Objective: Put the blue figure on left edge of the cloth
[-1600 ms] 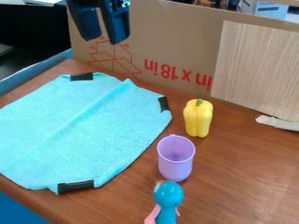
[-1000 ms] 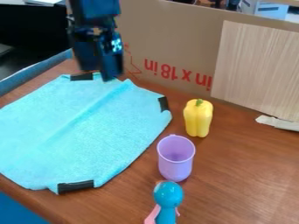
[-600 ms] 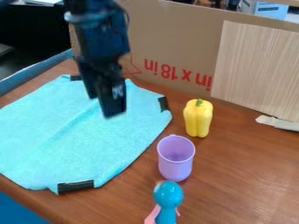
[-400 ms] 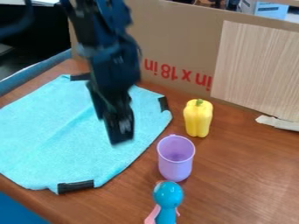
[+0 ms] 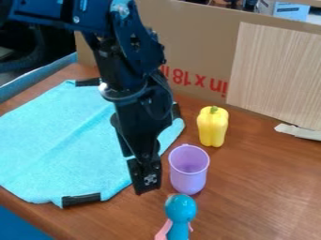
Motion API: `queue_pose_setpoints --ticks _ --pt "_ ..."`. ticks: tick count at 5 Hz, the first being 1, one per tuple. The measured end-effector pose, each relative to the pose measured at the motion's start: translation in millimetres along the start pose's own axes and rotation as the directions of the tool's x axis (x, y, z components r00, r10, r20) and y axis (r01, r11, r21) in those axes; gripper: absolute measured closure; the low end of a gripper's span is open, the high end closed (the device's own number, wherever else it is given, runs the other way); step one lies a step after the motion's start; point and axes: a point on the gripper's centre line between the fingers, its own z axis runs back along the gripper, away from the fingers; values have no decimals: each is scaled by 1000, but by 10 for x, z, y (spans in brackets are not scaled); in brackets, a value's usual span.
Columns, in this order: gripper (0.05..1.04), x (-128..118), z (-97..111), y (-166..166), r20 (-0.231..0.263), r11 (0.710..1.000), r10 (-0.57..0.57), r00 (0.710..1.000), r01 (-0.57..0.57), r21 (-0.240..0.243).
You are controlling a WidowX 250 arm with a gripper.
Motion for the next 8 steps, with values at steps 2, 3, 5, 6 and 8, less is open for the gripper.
queue_pose_setpoints --ticks 2,3,5,6,8 --pt "83 29 -75 -136 -43 998 -3 999 0 -57" --pt "83 25 -148 -241 -40 998 -15 999 12 -64" --pt "83 40 -245 -401 -27 998 -39 999 38 -52" --pt "83 59 -346 -394 -42 998 -31 999 29 -50" --pt "83 159 -450 -366 -52 999 -11 999 9 -37"
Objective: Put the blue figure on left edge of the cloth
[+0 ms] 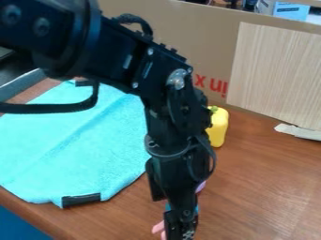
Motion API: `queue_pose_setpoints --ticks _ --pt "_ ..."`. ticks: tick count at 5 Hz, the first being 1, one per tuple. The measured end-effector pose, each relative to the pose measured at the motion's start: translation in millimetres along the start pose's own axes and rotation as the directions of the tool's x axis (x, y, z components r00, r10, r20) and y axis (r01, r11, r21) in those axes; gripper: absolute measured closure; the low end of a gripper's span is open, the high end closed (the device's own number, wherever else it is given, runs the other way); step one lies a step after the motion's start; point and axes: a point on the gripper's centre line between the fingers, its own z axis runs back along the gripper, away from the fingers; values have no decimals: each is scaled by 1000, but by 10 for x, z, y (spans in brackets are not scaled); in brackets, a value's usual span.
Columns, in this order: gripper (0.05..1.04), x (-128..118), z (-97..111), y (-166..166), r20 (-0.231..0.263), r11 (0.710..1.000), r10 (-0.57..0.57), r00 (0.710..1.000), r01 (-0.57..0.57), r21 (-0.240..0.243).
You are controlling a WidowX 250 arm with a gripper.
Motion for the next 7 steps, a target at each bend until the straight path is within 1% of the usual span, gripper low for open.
queue_pose_setpoints --ticks 1,2,3,4,5,6,7 --pt "83 81 -8 16 13 1000 18 1000 -18 -4" --pt "113 161 -12 23 30 999 44 999 -44 -12" --pt "376 172 -42 63 36 993 113 993 -112 -21" --pt "436 171 -43 97 45 992 127 991 -126 -22" --pt "436 157 -41 101 51 992 125 991 -124 -21" --pt "436 102 -11 146 34 987 154 988 -152 -46" --pt "436 145 201 359 46 966 247 968 -242 -94"
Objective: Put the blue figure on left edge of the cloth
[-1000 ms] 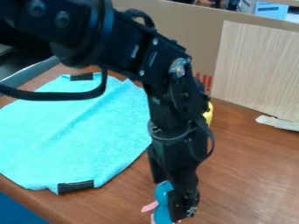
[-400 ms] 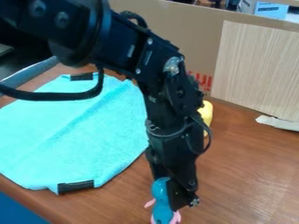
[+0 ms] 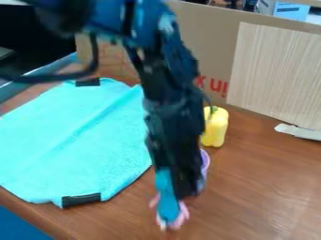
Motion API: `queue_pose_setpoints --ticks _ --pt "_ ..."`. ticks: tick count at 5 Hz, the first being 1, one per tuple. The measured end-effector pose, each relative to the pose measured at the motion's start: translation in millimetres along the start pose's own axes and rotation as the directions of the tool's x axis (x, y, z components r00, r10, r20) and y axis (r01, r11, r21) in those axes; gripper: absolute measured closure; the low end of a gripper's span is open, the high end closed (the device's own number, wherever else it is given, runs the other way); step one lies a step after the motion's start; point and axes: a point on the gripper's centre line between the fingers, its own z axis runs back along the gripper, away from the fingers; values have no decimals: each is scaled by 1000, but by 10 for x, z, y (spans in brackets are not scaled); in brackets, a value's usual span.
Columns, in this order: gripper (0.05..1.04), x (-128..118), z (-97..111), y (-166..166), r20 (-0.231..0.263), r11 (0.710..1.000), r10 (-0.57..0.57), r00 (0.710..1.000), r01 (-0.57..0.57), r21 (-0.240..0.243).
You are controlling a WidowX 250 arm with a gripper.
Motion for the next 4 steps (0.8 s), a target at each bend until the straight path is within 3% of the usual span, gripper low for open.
queue_pose_setpoints --ticks 2,3,4 --pt "436 95 591 504 60 977 185 981 -177 -122" --pt "436 74 771 812 83 949 289 954 -274 -158" --pt "436 -29 772 1077 82 924 362 929 -345 -168"
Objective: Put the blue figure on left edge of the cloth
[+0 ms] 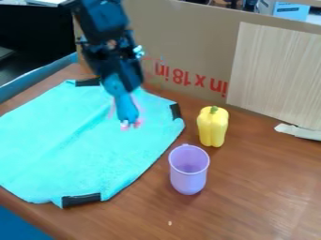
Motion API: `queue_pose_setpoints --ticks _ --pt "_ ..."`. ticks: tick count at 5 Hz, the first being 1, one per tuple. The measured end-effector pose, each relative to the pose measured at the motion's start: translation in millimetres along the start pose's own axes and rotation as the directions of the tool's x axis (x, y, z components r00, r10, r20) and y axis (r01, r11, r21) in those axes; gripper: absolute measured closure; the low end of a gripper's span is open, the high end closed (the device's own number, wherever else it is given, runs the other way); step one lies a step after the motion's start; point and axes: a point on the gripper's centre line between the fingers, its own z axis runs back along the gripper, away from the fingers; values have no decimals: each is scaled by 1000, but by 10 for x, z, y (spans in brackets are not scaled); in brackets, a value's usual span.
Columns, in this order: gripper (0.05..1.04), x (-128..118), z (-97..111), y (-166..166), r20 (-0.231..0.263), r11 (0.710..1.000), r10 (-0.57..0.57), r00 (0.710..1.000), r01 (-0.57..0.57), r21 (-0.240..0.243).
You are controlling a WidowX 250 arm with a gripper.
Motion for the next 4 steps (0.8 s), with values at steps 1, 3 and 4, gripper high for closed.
queue_pose_setpoints --ticks 1,3,4 --pt "436 -13 65 229 45 999 19 999 -21 31" --pt "436 -94 104 773 107 994 75 991 -84 75" --pt "436 -95 161 1067 128 989 98 987 -111 98"
